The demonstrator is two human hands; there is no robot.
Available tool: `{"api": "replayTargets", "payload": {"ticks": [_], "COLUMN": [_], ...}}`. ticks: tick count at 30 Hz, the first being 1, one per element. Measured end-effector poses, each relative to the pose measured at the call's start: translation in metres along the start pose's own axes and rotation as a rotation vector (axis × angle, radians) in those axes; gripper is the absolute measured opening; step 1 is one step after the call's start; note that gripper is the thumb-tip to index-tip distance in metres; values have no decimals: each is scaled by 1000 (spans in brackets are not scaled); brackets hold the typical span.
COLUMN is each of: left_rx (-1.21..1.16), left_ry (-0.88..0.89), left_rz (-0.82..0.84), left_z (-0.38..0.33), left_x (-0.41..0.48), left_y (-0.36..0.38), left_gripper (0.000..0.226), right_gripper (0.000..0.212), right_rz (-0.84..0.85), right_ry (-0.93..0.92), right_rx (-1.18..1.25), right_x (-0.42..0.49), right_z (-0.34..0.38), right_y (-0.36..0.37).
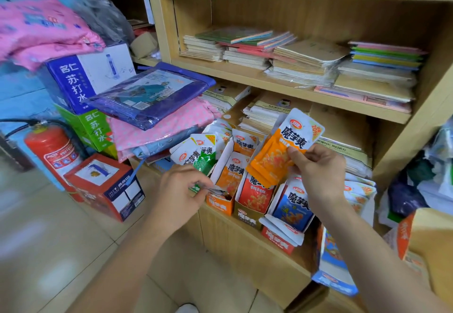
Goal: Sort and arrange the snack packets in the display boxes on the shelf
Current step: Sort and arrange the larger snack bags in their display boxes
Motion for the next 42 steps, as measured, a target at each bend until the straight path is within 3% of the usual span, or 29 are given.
{"api": "replayTargets", "payload": {"ticks": [6, 9, 12, 15, 20, 24, 33, 37, 39, 42], "left_rx": [38, 22, -34, -72, -86, -45, 9, 97, 169, -9], "left_ry": [37, 41, 24, 9, 4, 1, -112, -137, -67, 35], "left_rz": [121, 128, 75, -22, -150, -173, -9, -1, -37, 86], "left_z": [13, 14, 11, 6, 5, 1, -13, -26, -37, -56], "left_x": [-13, -15, -11, -3, 16, 33, 35, 33, 31, 27], "left_y": [-13, -14, -14, -12, 4, 21, 46, 51, 53, 55], "left_gripper": [17, 27, 30, 27, 15, 21, 47, 54, 52, 36], "right_gripper": [10, 13, 35, 45, 34, 21, 24, 41, 47, 49], "right_rz": [46, 183, 366, 389, 370, 359, 470, 575, 581, 558], "right_ry": [46, 105, 184, 174, 85, -90, -442, -376, -355, -344], "right_rx": [43, 113, 239, 237, 107, -95, -845, -956, -957, -919], "right_x": [-6, -11, -17, -15, -13, -13, -31, -36, -38, -36], "right_z": [6, 3, 1, -1, 1, 3, -3, -11, -13, -12], "right_y": [28, 41, 45, 40, 17, -19, -81, -84, -84, -85]}}
Point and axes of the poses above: each hand's wrist, its own x-axis towards the middle knuckle, its own y-axis out of the palm, z = x × y, the point moved 2 cm from there along x, towards the middle knuckle, and after that the axes turned 13 degrees about -y, right-handed, at the moved point
